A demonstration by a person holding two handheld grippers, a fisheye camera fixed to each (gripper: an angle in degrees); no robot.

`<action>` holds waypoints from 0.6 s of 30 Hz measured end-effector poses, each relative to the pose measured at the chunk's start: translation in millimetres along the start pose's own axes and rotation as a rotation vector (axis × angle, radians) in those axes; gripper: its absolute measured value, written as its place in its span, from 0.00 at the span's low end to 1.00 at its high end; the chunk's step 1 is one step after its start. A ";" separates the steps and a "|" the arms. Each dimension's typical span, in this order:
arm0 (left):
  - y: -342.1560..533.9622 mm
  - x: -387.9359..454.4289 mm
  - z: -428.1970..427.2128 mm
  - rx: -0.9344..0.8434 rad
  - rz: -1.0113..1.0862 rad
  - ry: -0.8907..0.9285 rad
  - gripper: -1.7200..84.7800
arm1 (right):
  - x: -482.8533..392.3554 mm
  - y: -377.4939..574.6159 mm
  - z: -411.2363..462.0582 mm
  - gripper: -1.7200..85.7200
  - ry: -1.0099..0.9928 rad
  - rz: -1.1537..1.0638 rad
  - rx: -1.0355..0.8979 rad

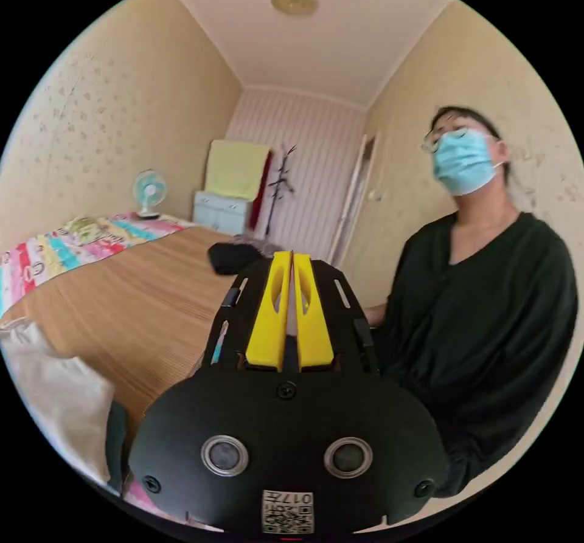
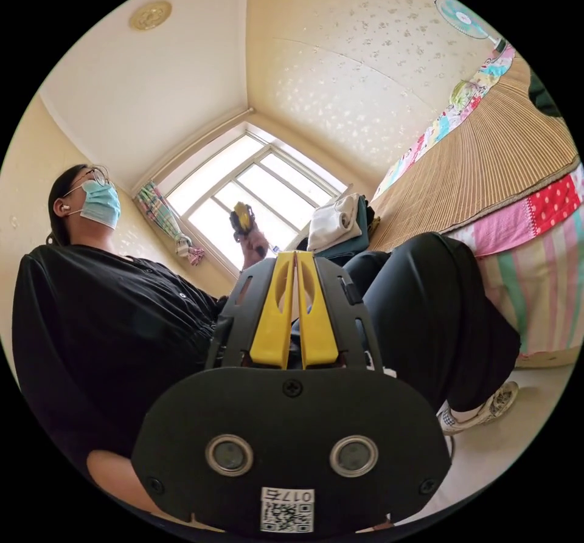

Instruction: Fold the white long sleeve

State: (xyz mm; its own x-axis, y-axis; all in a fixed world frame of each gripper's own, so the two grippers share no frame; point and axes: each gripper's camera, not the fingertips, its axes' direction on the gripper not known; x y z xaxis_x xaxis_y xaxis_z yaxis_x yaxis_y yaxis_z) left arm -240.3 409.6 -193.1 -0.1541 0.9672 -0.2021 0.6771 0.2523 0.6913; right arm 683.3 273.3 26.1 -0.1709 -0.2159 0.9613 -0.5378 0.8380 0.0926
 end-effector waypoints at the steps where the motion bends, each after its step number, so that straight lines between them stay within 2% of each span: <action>1: 6.0 12.4 19.2 -0.128 -0.059 -0.269 0.02 | 5.4 -4.0 -2.2 0.03 -0.013 0.007 0.022; 2: 19.1 11.3 32.8 -0.207 -0.179 -0.598 0.02 | 11.8 -6.9 -3.5 0.03 -0.042 0.014 0.048; 3: 27.4 8.0 36.3 -0.229 -0.245 -0.763 0.03 | 15.6 -7.9 -3.9 0.03 -0.060 0.018 0.061; 4: 45.4 -0.9 36.8 -0.254 -0.368 -1.040 0.04 | 23.5 -9.5 -3.7 0.03 -0.093 0.032 0.083; 5: 62.1 -9.7 29.2 -0.262 -0.468 -1.216 0.07 | 31.3 -10.9 -2.6 0.03 -0.122 0.049 0.096; 7: 88.4 -17.7 3.6 -0.190 -0.600 -1.332 0.10 | 40.8 -13.5 0.2 0.03 -0.157 0.067 0.098; 11: 155.8 -41.1 -57.7 0.064 -0.821 -1.263 0.14 | 54.4 -17.7 4.6 0.03 -0.152 0.074 0.081; 14: 199.8 -93.5 -63.7 -0.016 -0.982 -1.173 0.14 | 71.6 -23.0 6.7 0.03 -0.168 0.105 0.057; 18: 193.1 -93.9 -71.5 -0.070 -0.997 -1.172 0.09 | 83.3 -34.9 4.0 0.03 -0.183 0.094 0.057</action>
State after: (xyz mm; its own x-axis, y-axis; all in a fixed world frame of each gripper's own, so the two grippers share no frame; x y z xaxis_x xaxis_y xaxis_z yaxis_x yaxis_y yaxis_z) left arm -146.6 369.6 8.9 0.1476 -0.1473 -0.9780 0.6070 0.7942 -0.0280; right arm 684.5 224.1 101.9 -0.3671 -0.2297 0.9014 -0.5575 0.8300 -0.0156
